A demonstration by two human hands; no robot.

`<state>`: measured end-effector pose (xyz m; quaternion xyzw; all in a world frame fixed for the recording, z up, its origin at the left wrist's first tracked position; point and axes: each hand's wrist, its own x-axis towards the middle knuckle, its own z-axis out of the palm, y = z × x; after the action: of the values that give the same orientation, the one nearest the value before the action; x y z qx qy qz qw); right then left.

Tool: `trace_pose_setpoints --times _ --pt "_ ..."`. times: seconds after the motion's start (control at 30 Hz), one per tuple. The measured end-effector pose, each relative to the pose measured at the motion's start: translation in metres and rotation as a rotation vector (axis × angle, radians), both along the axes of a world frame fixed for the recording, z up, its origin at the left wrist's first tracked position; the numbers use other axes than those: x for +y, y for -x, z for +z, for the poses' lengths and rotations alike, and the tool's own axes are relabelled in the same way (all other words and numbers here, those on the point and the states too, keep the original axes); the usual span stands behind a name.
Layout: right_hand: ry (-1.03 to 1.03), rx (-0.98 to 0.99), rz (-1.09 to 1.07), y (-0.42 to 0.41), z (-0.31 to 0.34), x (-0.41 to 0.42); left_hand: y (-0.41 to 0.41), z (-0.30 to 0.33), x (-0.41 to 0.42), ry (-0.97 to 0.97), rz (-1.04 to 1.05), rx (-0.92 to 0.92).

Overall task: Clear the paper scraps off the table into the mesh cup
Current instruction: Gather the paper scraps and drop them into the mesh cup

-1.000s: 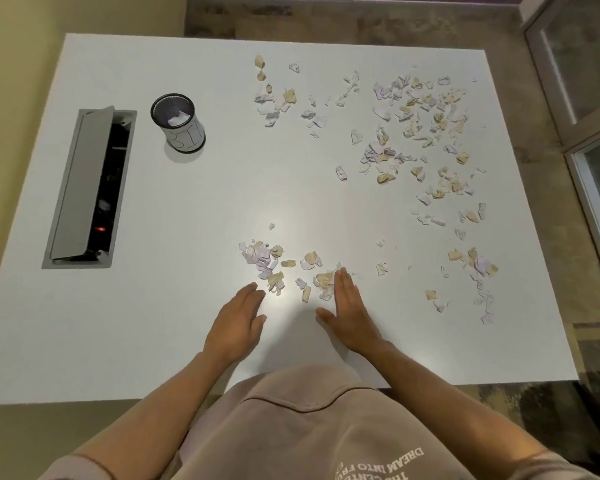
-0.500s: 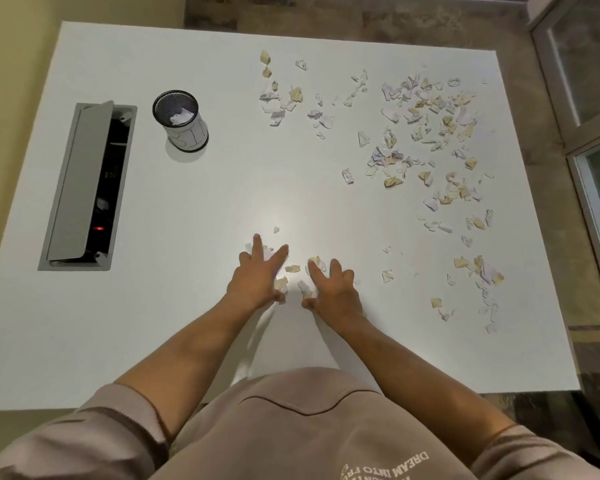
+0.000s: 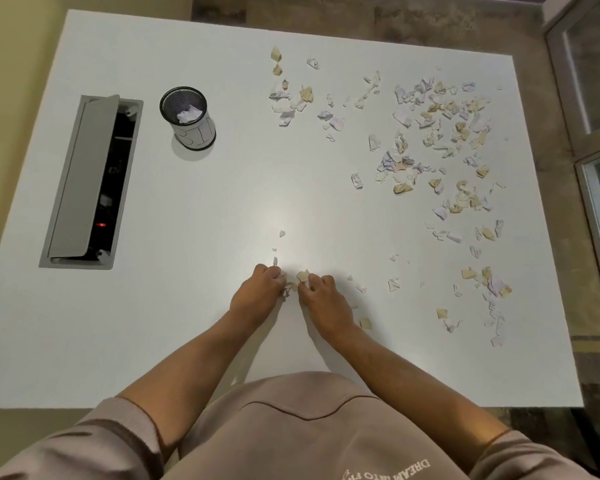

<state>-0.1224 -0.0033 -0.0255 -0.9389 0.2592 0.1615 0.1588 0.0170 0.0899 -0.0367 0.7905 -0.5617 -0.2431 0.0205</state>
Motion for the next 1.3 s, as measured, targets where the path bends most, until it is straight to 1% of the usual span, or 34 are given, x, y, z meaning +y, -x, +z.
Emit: trace_pose_setpoints --times 0.07,0.13,0.27,0.33,0.43,0.5,0.6,0.77,0.87,0.97,1.17,1.3 --pt "-0.019 -0.023 -0.005 0.0 0.0 -0.002 0.001 0.002 0.001 -0.028 0.079 0.048" --pt "-0.045 -0.059 -0.023 0.0 -0.001 -0.004 0.0 0.004 0.002 0.001 0.112 0.053" --pt "-0.073 -0.093 -0.072 -0.004 -0.002 -0.01 0.0 0.009 0.001 0.076 0.242 0.16" --pt "-0.132 -0.144 -0.183 -0.006 -0.001 -0.015 -0.004 0.011 -0.001 0.066 0.342 0.227" --pt "-0.401 -0.325 -0.52 -0.012 0.005 -0.024 -0.008 0.013 -0.001 0.109 0.49 0.357" --pt "-0.559 -0.373 -0.705 -0.016 0.013 -0.03 -0.013 0.016 0.001 0.157 0.616 0.475" --pt "-0.769 -0.44 -0.876 -0.025 0.024 -0.038 -0.024 0.028 -0.001 0.228 0.775 0.618" --pt "-1.129 -0.667 -1.131 -0.056 0.04 -0.043 -0.053 0.048 -0.008 0.358 0.918 0.662" --pt "-1.314 -0.751 -1.193 -0.084 0.053 -0.046 -0.076 0.061 -0.013 0.423 1.017 0.682" --pt "-1.431 -0.825 -1.217 -0.117 0.066 -0.053 -0.106 0.072 -0.018 0.516 1.098 0.744" --pt "-1.536 -0.965 -1.236 -0.193 0.091 -0.071 -0.174 0.092 -0.042 0.696 1.178 0.766" --pt "-1.589 -1.013 -1.212 -0.238 0.102 -0.08 -0.222 0.099 -0.064 0.721 1.162 0.693"
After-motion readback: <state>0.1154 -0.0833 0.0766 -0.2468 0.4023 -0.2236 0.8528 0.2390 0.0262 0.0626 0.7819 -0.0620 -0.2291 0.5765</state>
